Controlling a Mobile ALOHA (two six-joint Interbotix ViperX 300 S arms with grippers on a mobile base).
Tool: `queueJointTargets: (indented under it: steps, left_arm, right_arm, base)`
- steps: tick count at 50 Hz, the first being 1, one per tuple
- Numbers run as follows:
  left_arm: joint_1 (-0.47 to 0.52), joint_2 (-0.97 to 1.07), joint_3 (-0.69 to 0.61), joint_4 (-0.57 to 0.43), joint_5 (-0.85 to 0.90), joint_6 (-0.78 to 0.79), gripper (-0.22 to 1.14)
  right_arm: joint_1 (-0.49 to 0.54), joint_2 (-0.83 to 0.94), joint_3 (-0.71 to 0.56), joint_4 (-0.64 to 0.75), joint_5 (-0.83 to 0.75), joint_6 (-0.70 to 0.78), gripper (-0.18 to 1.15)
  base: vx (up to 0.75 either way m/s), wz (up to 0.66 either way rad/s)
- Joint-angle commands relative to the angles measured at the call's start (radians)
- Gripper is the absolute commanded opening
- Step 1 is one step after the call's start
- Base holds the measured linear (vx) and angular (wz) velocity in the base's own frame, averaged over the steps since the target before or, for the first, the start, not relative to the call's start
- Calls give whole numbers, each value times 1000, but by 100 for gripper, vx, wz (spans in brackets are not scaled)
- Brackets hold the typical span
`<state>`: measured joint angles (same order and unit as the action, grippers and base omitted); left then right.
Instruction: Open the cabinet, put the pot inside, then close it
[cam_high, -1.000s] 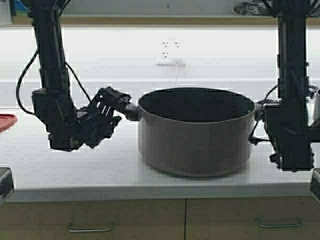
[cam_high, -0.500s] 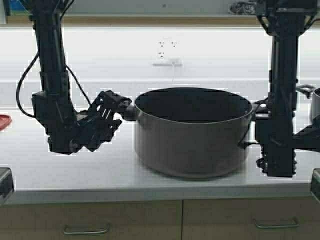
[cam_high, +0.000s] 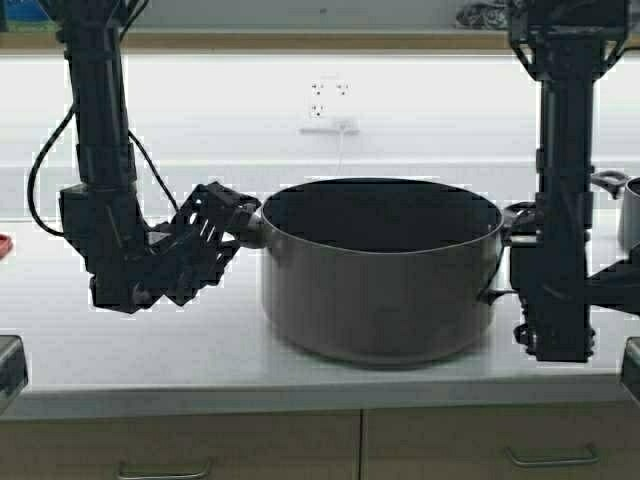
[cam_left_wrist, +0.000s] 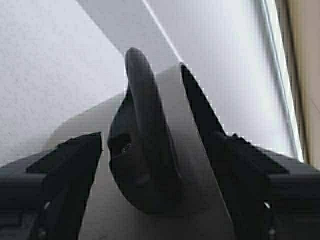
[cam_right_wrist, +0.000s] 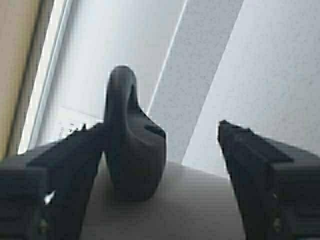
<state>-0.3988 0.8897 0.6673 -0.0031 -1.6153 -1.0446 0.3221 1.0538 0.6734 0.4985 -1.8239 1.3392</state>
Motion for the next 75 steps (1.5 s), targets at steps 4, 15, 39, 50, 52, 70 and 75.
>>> queueJointTargets:
  steps: [4,15,39,50,52,70,75]
  left_arm:
    - [-5,-18,9,3,-26,-2,97]
    - [-5,-14,11,3,-26,-2,97]
    - [-5,-8,18,2,-34,-3,97]
    - [-5,-14,15,0,-44,-3,97]
    - [-5,-14,17,-2,-44,-5,97]
    - [-5,-14,25,-2,-29,-3,67]
    - [-5,-14,29,-2,-15,-5,12]
  right_arm:
    - [8,-29,-25,64,-9,9,98]
    - [17,-15,-37,81,-8,21,98]
    - [14,31,-92,-18,-6,94,97]
    - [9,18,-97,-5,-6,95,97]
    - [9,20,-97,-6,-6,92,97]
    - [9,17,-97,-31,-3,94,17]
    - [11,17,-92,-26,-3,97,-5]
  base:
    - [5,-2]
    - [5,-3]
    - [2,-1]
    - [0,0]
    - [-1,0]
    - [0,0]
    - [-1,0]
